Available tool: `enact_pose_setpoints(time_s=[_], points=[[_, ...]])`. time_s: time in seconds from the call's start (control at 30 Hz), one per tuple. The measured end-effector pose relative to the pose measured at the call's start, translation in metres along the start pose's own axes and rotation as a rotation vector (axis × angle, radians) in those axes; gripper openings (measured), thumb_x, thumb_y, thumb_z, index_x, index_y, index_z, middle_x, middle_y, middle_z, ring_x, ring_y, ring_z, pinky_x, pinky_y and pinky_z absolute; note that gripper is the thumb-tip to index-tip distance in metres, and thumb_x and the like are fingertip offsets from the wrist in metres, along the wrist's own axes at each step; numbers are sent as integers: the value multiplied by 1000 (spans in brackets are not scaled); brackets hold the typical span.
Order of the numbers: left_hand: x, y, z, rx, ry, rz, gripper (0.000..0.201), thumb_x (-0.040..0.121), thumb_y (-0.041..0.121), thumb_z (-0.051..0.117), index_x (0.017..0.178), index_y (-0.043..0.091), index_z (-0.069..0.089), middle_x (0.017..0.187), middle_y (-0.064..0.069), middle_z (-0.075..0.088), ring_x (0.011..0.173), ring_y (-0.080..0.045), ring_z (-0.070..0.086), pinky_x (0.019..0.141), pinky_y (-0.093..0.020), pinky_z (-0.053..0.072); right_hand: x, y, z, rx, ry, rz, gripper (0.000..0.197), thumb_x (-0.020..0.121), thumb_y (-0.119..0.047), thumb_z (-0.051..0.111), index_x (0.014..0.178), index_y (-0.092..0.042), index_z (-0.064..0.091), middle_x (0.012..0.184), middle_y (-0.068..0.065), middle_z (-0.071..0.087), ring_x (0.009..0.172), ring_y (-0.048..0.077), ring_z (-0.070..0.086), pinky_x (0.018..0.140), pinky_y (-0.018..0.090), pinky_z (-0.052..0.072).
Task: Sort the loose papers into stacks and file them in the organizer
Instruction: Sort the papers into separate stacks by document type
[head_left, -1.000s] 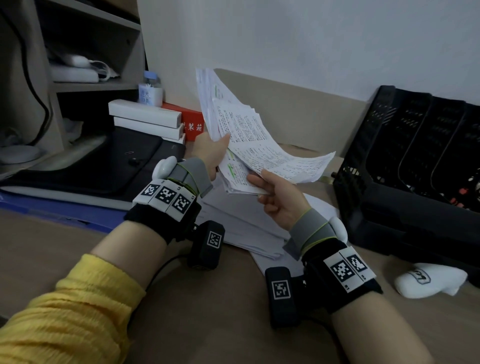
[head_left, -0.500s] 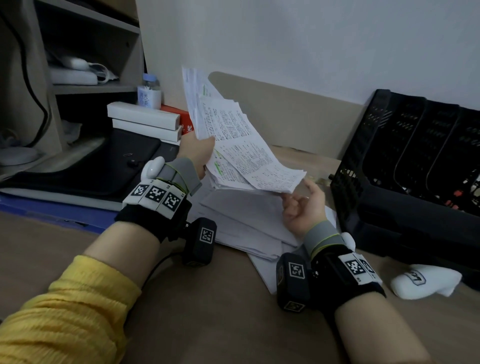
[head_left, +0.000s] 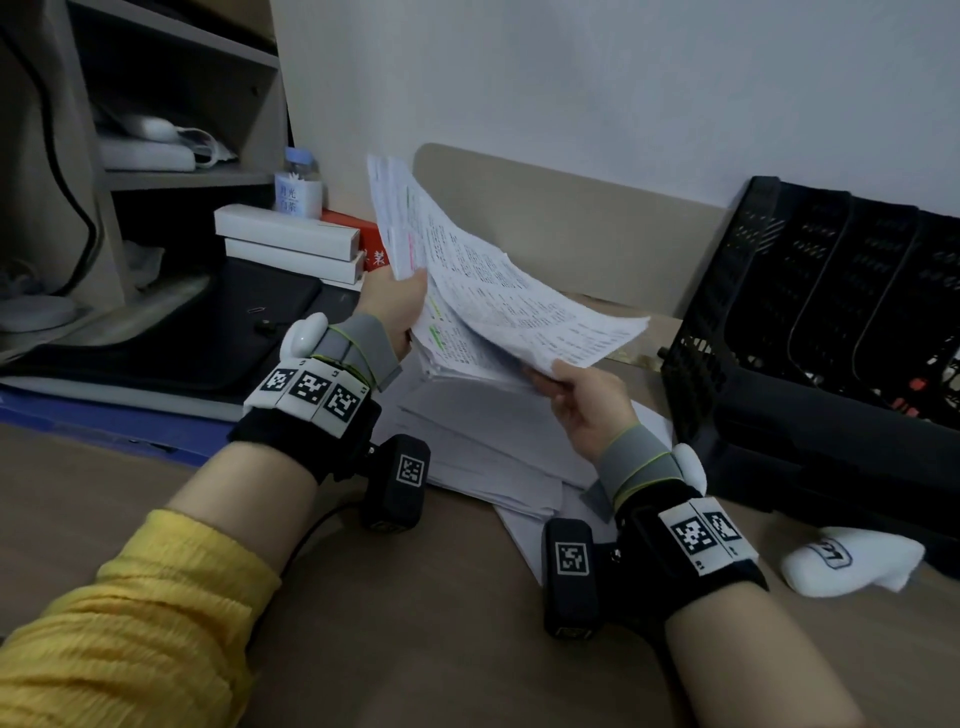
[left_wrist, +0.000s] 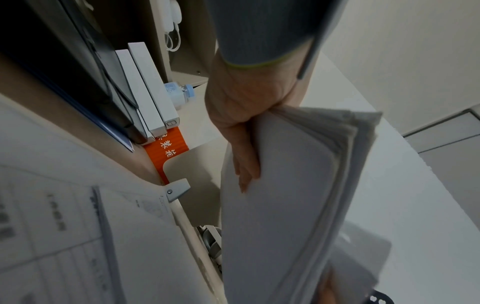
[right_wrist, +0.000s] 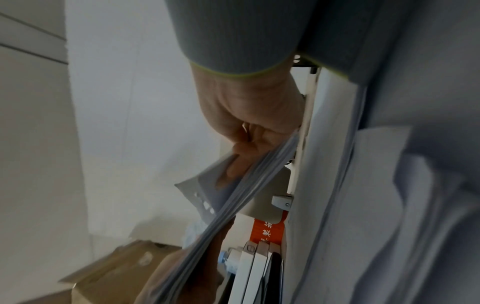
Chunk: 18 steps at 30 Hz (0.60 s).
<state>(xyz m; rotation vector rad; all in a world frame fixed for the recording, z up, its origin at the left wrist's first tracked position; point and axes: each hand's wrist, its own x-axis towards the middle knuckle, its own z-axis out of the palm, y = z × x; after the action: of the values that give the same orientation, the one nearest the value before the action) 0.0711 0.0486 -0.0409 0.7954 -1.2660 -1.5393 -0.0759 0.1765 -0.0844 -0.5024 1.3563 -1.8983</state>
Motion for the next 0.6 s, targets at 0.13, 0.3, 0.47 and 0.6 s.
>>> enact_pose_setpoints(time_s=[0.13, 0.3, 0.47, 0.6], points=[[-2, -1, 5, -3, -9, 18, 34, 100, 19, 49, 130, 3, 55, 116, -10, 64, 100, -27, 64, 90, -41, 53, -7, 2, 15, -104, -78, 0, 21, 94, 2, 49, 114, -5, 54, 105, 12, 66, 55, 9, 70, 36, 12, 40], [7, -11, 5, 33, -21, 59, 48, 88, 42, 58, 118, 5, 64, 111, -8, 70, 101, -29, 67, 92, -49, 54, -10, 2, 19, -114, -105, -1, 29, 94, 3, 50, 123, 1, 53, 104, 14, 66, 54, 8, 69, 45, 14, 51], [15, -19, 5, 31, -64, 32, 67, 66, 60, 65, 111, 11, 67, 107, -11, 72, 97, -30, 70, 87, -51, 55, -12, 2, 20, -104, -104, -14, 32, 93, 4, 51, 125, 1, 52, 113, 18, 66, 54, 9, 69, 50, 17, 55], [2, -10, 5, 28, -82, 29, 62, 69, 45, 78, 116, 7, 65, 111, -9, 72, 99, -28, 70, 88, -49, 56, -13, 3, 21, -120, -100, -2, 33, 93, 2, 52, 126, 2, 51, 110, 15, 66, 54, 9, 68, 50, 17, 55]])
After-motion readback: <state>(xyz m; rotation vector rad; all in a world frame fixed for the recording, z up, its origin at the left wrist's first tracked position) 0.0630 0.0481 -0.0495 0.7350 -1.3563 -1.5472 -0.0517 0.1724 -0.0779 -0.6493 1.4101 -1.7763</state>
